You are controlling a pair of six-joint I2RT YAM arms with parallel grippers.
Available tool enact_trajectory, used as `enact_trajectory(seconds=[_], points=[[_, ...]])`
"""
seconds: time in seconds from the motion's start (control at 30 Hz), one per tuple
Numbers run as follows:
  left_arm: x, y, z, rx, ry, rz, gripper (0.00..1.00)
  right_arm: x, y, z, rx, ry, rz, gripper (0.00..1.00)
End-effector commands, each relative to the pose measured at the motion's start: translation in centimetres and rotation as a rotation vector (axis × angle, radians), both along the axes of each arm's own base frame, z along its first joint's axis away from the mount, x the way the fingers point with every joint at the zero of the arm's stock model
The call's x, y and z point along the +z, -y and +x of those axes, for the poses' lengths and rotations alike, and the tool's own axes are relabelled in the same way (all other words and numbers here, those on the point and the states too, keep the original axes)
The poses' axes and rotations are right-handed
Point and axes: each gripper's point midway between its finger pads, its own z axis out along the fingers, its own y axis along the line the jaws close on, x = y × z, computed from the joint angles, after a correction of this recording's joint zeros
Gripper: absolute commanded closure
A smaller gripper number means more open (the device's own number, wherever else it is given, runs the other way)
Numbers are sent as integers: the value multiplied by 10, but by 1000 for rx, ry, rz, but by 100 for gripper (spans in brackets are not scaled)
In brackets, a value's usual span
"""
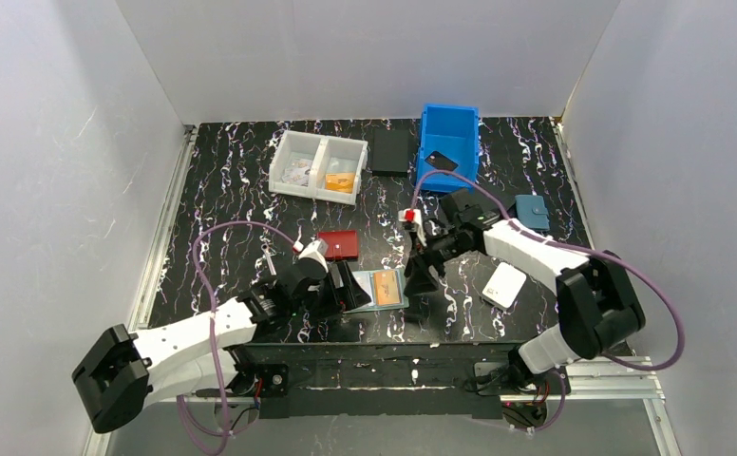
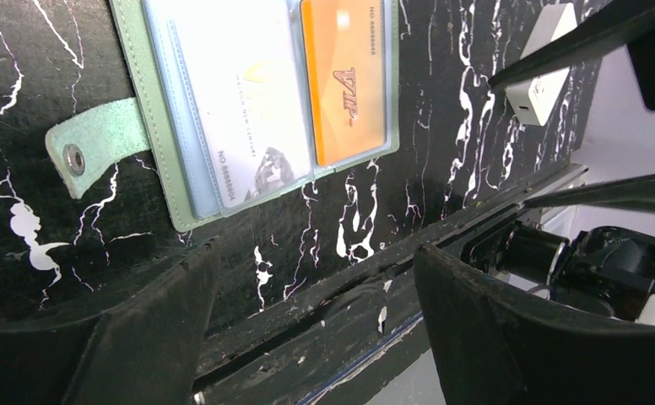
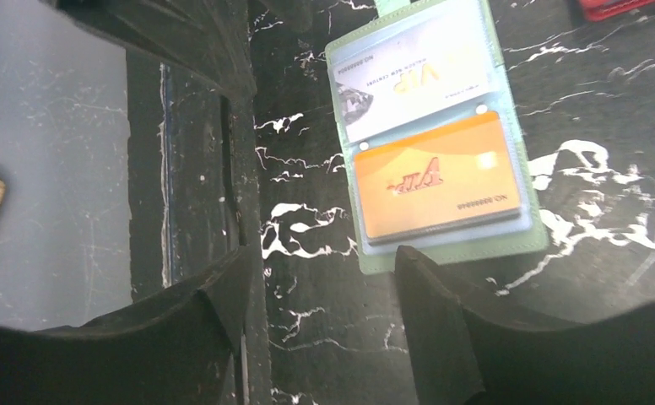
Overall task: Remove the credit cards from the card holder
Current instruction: Remove the credit card from the card holder.
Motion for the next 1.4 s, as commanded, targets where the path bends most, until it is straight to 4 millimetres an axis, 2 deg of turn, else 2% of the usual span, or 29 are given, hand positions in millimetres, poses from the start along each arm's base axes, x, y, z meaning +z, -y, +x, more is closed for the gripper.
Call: enact_trajectory(seconds=[0.0,0.07,0.17,0.27,0.4,0.57,0.97,1.37], points=[[3,4,12,44,-3,27,24,-9,-20,8,-66,-82,-38,38],[1,5,15,49,-4,41,32,-12,-25,11,-104,-125,-35,53],[1,6,19,48,2,68,36,-14,-32,14,-152,-184,-17,69],[0,3,21,47,9,102,37,-16,-38,17,-204,-237,4,77],[-4,3,23,33,27,121,39,-21,-46,22,-294,-351,25,83],[-11,4,26,22,41,126,44,-40,-49,25,-371,-425,-22,86],[-28,-6,29,54,18,204,44,-53,-54,22,-394,-417,-69,85],[-37,2,31,73,-26,143,43,-66,-54,19,-397,-408,-116,85]])
